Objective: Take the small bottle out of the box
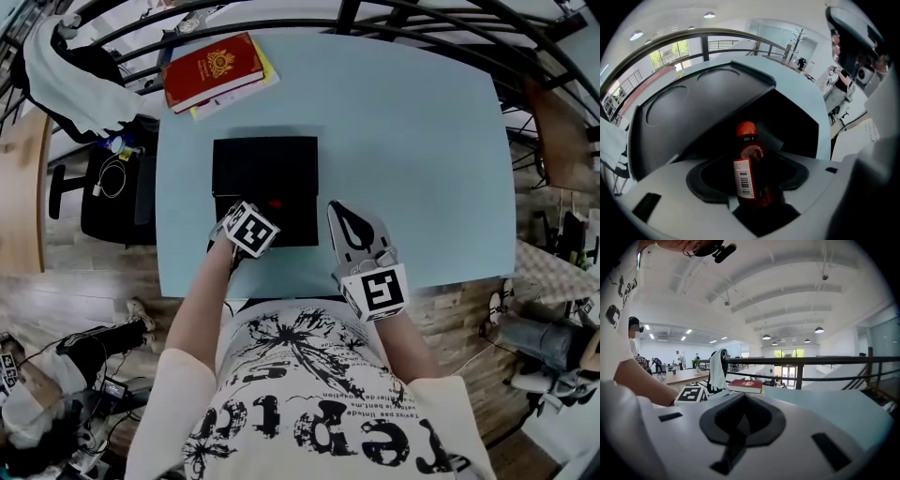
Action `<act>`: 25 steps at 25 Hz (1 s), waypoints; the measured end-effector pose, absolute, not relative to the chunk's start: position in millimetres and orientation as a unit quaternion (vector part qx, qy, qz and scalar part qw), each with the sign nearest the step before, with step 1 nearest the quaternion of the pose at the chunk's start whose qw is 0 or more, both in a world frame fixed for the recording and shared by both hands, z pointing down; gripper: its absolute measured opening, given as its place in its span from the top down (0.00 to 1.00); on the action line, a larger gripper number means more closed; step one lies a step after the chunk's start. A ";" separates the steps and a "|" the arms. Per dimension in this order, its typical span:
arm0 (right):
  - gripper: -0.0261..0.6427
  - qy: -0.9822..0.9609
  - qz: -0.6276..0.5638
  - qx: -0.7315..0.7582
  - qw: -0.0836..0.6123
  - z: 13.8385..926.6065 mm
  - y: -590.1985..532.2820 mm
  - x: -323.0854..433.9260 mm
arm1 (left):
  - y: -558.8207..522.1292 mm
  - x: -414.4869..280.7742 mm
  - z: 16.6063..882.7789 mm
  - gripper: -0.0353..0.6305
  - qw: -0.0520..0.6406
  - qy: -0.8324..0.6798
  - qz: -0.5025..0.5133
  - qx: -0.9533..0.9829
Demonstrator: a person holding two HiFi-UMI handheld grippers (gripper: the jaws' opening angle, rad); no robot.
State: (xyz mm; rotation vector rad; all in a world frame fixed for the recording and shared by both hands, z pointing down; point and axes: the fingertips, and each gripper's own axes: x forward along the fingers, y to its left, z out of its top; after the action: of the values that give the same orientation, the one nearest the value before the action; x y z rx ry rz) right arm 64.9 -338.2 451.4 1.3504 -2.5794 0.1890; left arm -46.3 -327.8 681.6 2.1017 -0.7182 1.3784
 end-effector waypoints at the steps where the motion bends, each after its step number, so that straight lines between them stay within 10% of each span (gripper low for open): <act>1: 0.94 -0.877 0.066 0.462 0.112 453.1 -337.7 66.5 | -328.7 -47.1 682.1 0.55 0.257 -0.267 0.510 0.776; 25: 0.94 -0.865 0.027 0.491 0.101 419.1 -315.2 62.0 | -331.4 -53.9 583.2 0.60 0.180 -0.331 0.405 0.833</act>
State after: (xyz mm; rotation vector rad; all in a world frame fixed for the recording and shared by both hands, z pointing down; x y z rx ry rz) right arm 62.0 -315.2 419.1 1.4507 -2.5549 0.0811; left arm -53.9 -331.4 583.2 2.3550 -0.9349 1.1433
